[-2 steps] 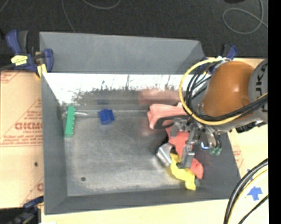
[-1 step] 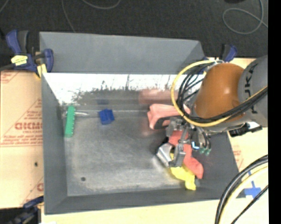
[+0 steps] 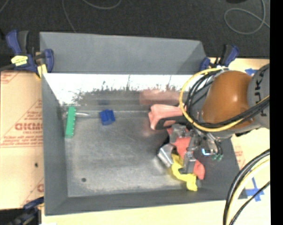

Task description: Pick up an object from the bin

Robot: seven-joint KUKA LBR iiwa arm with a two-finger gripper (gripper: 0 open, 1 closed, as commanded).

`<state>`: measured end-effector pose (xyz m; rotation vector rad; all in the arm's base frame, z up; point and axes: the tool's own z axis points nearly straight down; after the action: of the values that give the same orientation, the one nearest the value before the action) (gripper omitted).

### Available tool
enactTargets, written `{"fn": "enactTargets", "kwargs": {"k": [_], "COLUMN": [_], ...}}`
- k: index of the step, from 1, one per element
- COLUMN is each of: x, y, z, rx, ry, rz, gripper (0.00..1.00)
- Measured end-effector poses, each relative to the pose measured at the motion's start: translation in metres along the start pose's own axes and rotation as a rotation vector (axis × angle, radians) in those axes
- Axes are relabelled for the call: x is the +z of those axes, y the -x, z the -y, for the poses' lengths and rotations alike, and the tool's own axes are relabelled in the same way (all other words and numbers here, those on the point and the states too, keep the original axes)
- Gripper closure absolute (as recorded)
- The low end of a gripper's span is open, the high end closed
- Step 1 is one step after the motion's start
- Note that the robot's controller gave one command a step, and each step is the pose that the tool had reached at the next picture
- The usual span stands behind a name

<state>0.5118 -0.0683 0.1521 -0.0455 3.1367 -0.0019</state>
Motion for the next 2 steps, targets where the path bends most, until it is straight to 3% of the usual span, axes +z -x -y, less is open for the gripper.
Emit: {"fn": "enactTargets", "kwargs": {"k": [1,2], "x": [0.0095,0.0084], "y": [-0.0046,-0.0094], "z": [0.0022,0.0018], "rx": [0.052,-0.063], "ry": [0.000,-0.001], "rz": [0.002,0.000], "gripper": [0.00,0.00]}}
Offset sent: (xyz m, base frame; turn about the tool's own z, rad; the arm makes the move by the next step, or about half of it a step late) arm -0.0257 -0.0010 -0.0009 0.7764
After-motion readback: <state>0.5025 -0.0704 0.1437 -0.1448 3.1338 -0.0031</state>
